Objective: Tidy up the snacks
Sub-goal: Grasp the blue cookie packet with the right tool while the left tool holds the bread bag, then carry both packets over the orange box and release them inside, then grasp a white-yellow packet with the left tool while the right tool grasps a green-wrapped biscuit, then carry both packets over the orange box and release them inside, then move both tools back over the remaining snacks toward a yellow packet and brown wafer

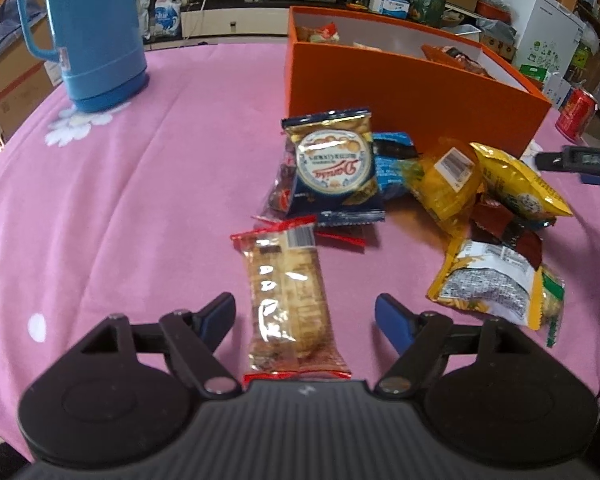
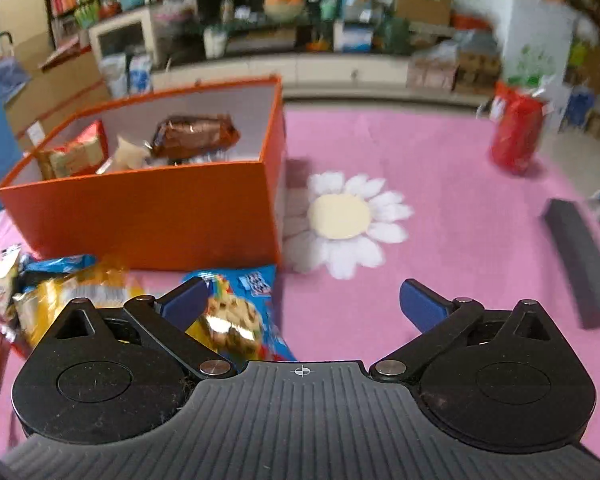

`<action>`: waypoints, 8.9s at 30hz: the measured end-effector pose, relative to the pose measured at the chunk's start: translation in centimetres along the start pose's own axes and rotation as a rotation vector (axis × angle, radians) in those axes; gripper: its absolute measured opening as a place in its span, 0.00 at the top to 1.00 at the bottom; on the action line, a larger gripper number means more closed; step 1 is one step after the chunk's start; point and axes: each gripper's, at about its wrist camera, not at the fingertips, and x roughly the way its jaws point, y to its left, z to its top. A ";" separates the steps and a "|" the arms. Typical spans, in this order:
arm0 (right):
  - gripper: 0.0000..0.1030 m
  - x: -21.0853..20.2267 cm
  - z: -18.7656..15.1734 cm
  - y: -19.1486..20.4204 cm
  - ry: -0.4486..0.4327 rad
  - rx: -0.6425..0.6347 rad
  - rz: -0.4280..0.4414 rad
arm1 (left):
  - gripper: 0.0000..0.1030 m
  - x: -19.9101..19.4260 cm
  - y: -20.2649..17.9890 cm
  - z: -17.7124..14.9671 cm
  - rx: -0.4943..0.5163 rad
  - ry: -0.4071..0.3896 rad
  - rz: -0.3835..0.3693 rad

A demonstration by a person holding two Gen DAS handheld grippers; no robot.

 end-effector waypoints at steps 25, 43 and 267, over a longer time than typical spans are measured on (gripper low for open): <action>0.71 -0.9 -5.6 -2.8 0.043 0.024 -0.074 | 0.34 1.2 1.1 -0.5 0.033 0.001 0.061; 0.83 -5.5 -7.3 -2.9 -0.001 0.124 0.052 | 0.67 -1.8 1.1 -1.2 0.011 -0.004 0.008; 0.15 -3.9 -9.2 -8.7 -0.121 0.407 0.174 | 0.32 3.1 -17.0 4.2 0.138 0.029 -0.297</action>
